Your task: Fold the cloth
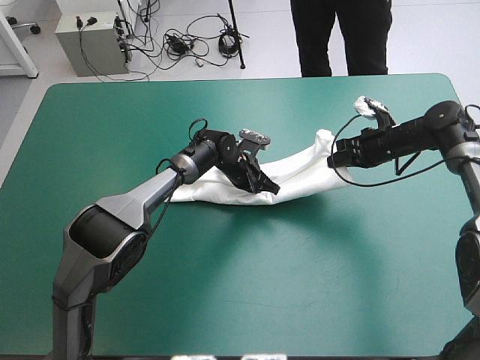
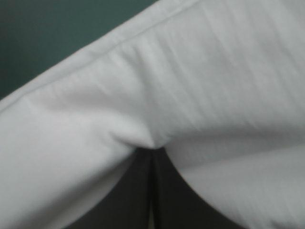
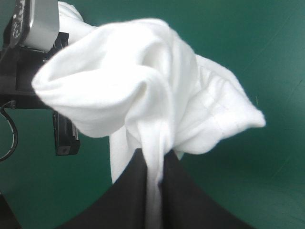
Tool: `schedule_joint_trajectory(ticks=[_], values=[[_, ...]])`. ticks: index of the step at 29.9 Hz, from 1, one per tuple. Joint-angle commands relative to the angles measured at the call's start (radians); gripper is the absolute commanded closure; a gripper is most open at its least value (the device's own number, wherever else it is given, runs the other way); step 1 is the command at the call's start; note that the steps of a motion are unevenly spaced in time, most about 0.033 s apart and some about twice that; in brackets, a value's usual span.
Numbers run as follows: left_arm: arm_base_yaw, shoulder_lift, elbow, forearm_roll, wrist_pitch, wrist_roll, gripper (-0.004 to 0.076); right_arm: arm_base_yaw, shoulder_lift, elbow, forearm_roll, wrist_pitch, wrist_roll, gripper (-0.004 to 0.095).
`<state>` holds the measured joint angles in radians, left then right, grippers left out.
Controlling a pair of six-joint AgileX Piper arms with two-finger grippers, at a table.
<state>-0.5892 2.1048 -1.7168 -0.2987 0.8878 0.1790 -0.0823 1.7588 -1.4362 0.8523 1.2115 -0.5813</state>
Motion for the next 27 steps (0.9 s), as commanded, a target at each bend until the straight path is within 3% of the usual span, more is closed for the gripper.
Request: schedule_joint_trajectory(ticks=[1, 6, 13, 17, 27], values=[[-0.007, -0.045, -0.009, -0.020, 0.023, -0.001, 0.0733, -0.007, -0.056, -0.036, 0.051, 0.026, 0.001, 0.0925], [-0.007, -0.095, -0.061, 0.049, 0.067, -0.006, 0.0733, -0.007, -0.056, -0.036, 0.061, 0.022, 0.001, 0.0925], [0.037, -0.258, -0.174, 0.238, 0.233, -0.091, 0.0733, 0.011, -0.056, -0.065, 0.169, 0.026, -0.013, 0.0924], [0.086, -0.434, -0.176, 0.262, 0.267, -0.101, 0.0733, 0.085, -0.054, -0.125, 0.180, 0.009, 0.014, 0.0924], [0.103, -0.783, -0.176, 0.299, 0.289, -0.105, 0.0733, 0.338, 0.023, -0.239, 0.157, -0.169, 0.100, 0.0924]])
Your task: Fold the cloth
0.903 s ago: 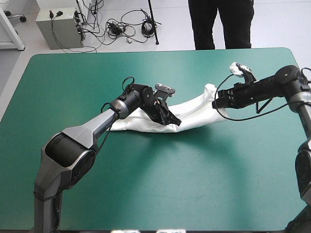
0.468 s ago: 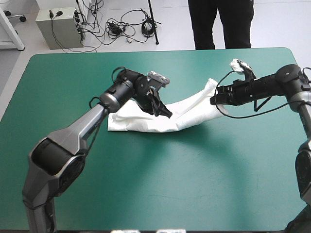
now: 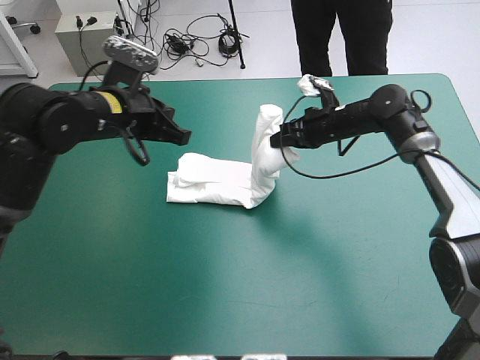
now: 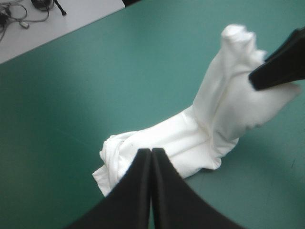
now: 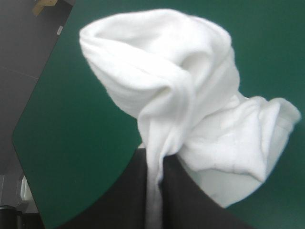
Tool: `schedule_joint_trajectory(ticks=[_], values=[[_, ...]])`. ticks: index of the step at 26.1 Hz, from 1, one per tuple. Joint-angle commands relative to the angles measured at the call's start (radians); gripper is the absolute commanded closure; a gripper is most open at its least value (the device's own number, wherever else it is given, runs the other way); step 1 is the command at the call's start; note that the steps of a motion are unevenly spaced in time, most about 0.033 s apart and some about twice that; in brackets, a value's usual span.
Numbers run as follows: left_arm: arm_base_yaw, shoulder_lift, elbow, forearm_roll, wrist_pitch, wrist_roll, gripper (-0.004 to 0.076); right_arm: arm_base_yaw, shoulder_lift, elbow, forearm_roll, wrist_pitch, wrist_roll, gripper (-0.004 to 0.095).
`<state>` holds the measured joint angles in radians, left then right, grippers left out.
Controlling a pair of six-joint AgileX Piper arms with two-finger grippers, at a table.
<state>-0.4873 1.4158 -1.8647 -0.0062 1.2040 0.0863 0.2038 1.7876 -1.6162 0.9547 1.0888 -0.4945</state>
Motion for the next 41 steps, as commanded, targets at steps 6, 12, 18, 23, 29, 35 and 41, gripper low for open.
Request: schedule_joint_trajectory(ticks=[6, 12, 18, 23, 29, 35, 41], values=[[0.001, -0.161, -0.028, 0.006, 0.006, -0.015, 0.0733, 0.179, 0.149, -0.179, 0.076, -0.101, 0.032, 0.0925], [0.001, -0.161, -0.025, 0.020, 0.034, -0.015, 0.0733, 0.261, 0.299, -0.361, 0.142, -0.083, 0.032, 0.0791], [0.001, -0.161, 0.003, 0.050, 0.038, -0.015, 0.0733, 0.301, 0.384, -0.498, 0.153, -0.030, 0.032, 0.0406], [0.001, -0.161, 0.019, 0.052, 0.035, -0.015, 0.0733, 0.300, 0.383, -0.525, 0.151, 0.026, 0.032, 0.0354], [0.001, -0.194, 0.021, 0.048, 0.057, -0.013, 0.0733, 0.228, 0.261, -0.520, -0.236, 0.160, 0.228, 0.0354], [0.001, -0.239, 0.022, 0.046, 0.057, -0.014, 0.0733, 0.164, 0.093, -0.512, -0.586, 0.160, 0.397, 0.0354], [0.001, -0.258, 0.022, 0.048, 0.053, -0.018, 0.0731, 0.077, -0.071, -0.196, -0.602, 0.136, 0.440, 0.0354]])
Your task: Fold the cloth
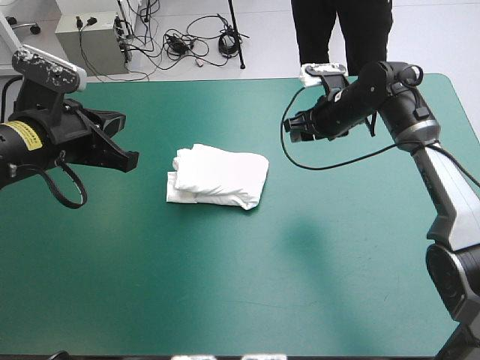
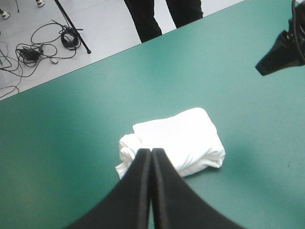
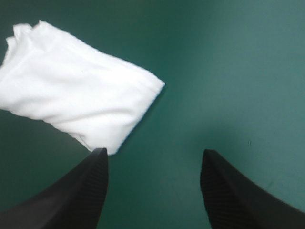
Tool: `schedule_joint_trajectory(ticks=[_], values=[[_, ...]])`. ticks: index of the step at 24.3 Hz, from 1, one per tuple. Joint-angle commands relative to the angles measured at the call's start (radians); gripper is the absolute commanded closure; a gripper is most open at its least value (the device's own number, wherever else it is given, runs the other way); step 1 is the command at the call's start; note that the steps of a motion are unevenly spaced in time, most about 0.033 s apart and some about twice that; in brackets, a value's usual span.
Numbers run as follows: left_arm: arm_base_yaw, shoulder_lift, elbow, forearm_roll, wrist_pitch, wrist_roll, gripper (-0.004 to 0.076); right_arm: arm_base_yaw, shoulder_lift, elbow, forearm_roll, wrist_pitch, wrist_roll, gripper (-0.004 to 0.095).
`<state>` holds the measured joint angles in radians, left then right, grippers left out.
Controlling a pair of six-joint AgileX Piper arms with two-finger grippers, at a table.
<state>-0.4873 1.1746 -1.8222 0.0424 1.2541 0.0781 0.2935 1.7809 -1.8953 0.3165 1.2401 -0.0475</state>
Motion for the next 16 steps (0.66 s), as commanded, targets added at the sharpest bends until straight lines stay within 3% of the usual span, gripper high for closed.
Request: schedule_joint_trajectory(ticks=[1, 3, 5, 16], values=[[0.001, -0.017, -0.021, 0.000, -0.007, -0.010, 0.0729, -0.012, -0.064, 0.157, 0.091, -0.074, -0.029, 0.0354], [0.001, -0.017, -0.021, -0.005, -0.023, -0.010, 0.0729, -0.012, -0.043, 0.287, 0.288, -0.230, -0.116, 0.0353], [0.001, -0.017, -0.021, -0.005, -0.032, -0.010, 0.0729, -0.010, -0.002, 0.326, 0.414, -0.286, -0.202, 0.0352], [0.001, -0.008, -0.021, -0.005, -0.055, -0.010, 0.0729, -0.003, 0.207, 0.316, 0.663, -0.330, -0.359, 0.0352]])
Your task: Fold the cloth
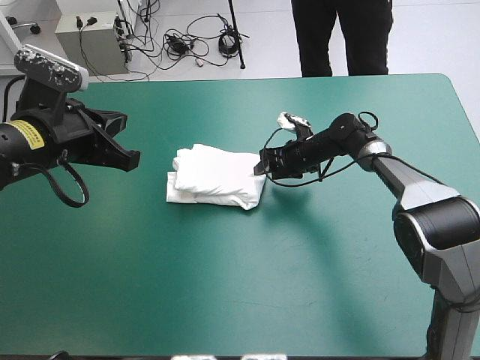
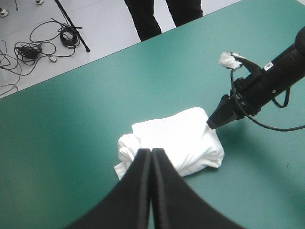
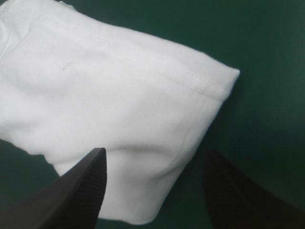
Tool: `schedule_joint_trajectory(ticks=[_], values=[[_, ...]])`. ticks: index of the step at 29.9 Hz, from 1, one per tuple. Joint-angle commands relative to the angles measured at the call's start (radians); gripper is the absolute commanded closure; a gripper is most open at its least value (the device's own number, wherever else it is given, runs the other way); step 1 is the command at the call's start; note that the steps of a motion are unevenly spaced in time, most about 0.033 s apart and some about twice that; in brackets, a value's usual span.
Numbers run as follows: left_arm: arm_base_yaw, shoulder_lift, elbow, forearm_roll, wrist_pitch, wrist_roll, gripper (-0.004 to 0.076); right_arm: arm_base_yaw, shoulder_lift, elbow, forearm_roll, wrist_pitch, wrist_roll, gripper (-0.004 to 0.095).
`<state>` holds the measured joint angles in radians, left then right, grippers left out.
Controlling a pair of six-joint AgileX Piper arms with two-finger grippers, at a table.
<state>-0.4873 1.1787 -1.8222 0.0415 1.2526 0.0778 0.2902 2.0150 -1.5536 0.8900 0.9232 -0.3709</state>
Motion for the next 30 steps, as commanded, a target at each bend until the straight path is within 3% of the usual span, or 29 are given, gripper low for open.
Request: schedule_joint_trajectory(ticks=[1, 13, 15, 18, 19, 21, 25, 30], values=[[0.001, -0.013, -0.021, -0.004, -0.053, -0.009, 0.0729, 0.000, -0.015, -0.027, 0.101, -0.014, -0.044, 0.0352], [0.001, -0.013, -0.021, -0.007, -0.052, -0.049, 0.0729, 0.071, 0.098, -0.027, 0.160, -0.029, -0.102, 0.0383], [0.001, -0.013, -0.021, -0.009, -0.052, -0.051, 0.0729, 0.084, 0.106, -0.027, 0.153, -0.029, -0.121, 0.0513], [0.001, -0.013, -0.021, -0.009, -0.050, -0.051, 0.0729, 0.086, 0.108, -0.027, 0.143, -0.036, -0.128, 0.0877], [0.001, -0.013, -0.021, -0.009, -0.047, -0.051, 0.0729, 0.086, 0.108, -0.027, 0.139, -0.038, -0.128, 0.0921], [0.001, -0.013, -0.021, -0.009, -0.043, -0.051, 0.0729, 0.073, 0.108, -0.031, 0.124, -0.031, -0.131, 0.0919], [0.001, -0.013, -0.021, -0.009, -0.015, -0.051, 0.0729, 0.029, 0.084, -0.042, -0.004, 0.010, -0.099, 0.0920], [0.001, -0.013, -0.021, -0.002, 0.030, -0.051, 0.0729, -0.074, -0.001, -0.042, -0.406, 0.070, 0.047, 0.0920]])
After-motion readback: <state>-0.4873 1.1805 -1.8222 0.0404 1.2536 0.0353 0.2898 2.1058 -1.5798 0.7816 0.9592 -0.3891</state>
